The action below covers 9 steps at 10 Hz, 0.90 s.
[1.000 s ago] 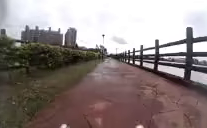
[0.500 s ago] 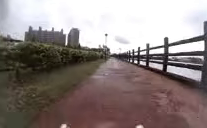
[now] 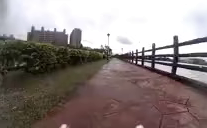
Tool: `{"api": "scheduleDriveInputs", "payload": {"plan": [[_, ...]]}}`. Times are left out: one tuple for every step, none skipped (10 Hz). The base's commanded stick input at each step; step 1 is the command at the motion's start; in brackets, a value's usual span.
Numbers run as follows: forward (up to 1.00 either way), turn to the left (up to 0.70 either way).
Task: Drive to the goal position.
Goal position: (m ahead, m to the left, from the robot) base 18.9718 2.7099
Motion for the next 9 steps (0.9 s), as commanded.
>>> {"api": "scheduleDriveInputs", "payload": {"plan": [[0.85, 0.01], [0.85, -0.19], [0.85, -0.31], [0.85, -0.33], [0.85, -0.33], [0.85, -0.33], [0.85, -0.33], [0.85, -0.33], [0.85, -0.33]]}}
